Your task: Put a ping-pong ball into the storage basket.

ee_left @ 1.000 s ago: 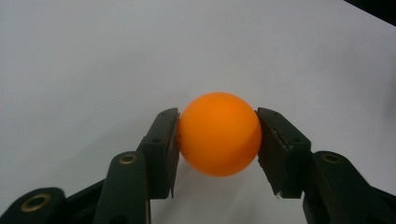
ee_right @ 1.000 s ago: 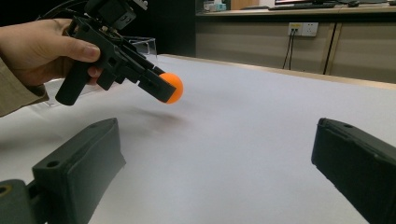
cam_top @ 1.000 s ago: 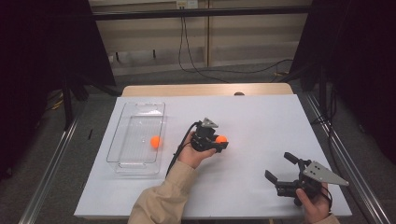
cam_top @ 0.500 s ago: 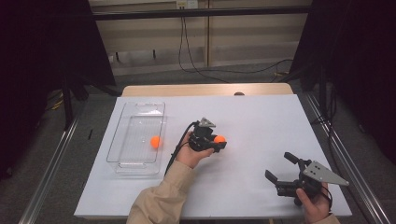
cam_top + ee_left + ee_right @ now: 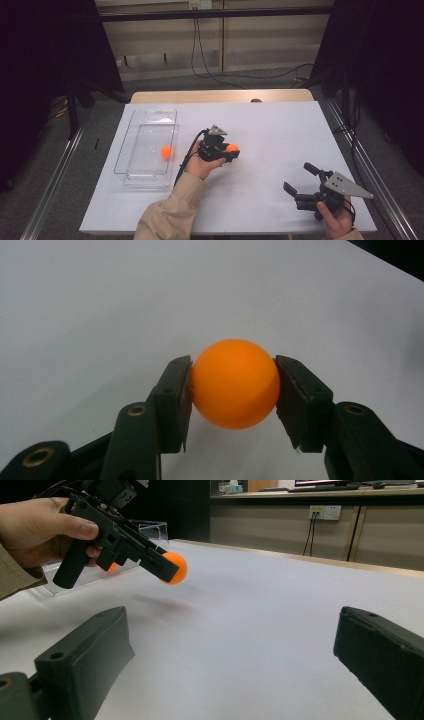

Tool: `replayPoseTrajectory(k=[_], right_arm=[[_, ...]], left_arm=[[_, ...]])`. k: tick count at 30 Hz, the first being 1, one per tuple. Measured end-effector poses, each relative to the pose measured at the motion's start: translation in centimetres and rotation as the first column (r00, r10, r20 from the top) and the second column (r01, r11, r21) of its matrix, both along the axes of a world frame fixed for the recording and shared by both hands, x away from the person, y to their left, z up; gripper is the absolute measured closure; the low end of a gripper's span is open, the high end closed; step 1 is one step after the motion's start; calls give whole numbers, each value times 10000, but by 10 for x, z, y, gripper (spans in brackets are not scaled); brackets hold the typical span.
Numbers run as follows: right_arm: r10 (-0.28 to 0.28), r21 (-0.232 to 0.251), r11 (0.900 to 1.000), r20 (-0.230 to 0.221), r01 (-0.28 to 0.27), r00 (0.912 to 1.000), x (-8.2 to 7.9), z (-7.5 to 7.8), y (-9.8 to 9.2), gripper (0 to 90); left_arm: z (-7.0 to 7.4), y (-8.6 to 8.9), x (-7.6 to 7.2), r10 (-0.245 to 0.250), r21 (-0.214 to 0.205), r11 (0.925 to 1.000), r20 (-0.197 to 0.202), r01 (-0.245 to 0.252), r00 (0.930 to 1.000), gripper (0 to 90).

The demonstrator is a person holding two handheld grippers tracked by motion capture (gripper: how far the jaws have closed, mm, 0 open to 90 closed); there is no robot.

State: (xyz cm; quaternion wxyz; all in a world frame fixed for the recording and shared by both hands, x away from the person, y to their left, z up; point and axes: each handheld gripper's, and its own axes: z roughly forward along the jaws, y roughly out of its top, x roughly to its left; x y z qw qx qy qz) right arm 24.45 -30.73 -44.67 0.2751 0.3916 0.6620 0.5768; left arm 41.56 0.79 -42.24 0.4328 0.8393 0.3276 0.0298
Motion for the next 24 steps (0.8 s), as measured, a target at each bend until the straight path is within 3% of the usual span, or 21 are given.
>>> replayPoseTrajectory(k=[13, 24], right_arm=[[-34, 31, 10000, 36, 34, 10000, 0, 1, 0, 11], [3, -5, 10000, 52, -3, 10000, 0, 1, 1, 11]], left_arm=[[4, 7, 0, 69, -44, 10000, 48, -69, 10000, 509], [10, 19, 2, 453, -208, 9988, 47, -452, 9990, 509]])
